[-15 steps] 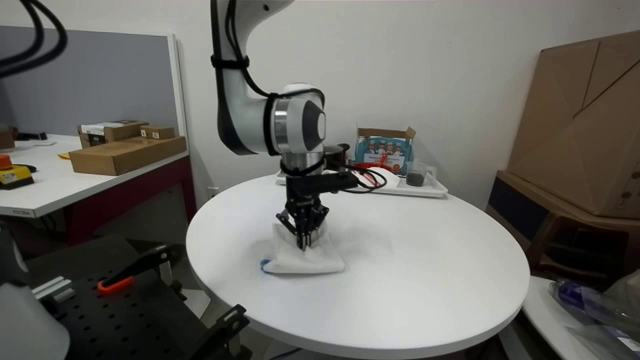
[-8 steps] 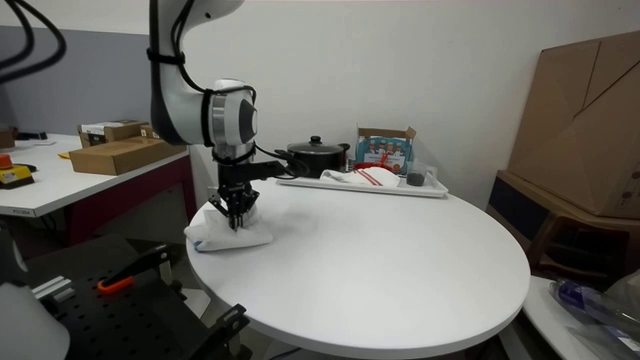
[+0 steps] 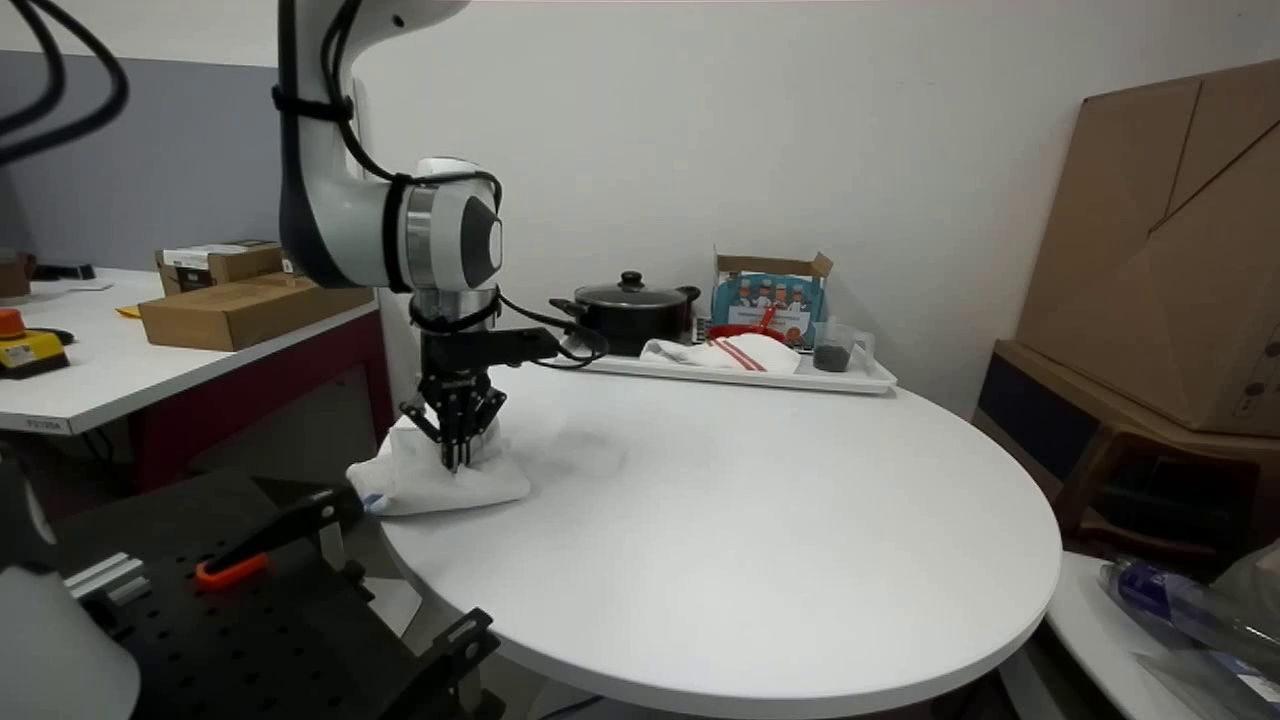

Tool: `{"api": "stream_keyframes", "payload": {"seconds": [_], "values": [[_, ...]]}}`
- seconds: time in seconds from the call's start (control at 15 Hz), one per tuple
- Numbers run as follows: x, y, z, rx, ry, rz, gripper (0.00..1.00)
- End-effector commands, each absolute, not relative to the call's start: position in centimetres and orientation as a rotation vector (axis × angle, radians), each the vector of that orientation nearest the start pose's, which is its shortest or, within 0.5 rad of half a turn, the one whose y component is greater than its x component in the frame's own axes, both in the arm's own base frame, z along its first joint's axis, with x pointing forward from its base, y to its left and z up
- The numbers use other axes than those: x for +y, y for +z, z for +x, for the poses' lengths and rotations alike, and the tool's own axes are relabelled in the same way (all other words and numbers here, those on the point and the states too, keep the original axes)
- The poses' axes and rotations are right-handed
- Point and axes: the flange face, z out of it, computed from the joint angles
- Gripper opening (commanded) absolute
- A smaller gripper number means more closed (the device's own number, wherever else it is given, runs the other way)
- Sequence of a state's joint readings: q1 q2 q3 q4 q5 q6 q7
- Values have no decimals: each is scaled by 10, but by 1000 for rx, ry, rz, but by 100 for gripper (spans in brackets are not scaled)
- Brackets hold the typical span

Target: Wipe the table

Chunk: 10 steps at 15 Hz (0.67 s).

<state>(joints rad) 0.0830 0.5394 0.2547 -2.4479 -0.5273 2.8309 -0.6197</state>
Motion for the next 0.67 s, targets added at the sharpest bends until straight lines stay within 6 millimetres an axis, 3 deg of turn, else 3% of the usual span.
{"api": "stream_keyframes", "payload": {"seconds": [0.0, 0.4, 0.6], "values": [[117, 84, 397, -1951, 308, -2402, 1], [-19, 89, 419, -1764, 453, -2563, 1], [-74, 91, 426, -1683, 482, -2634, 1]]}}
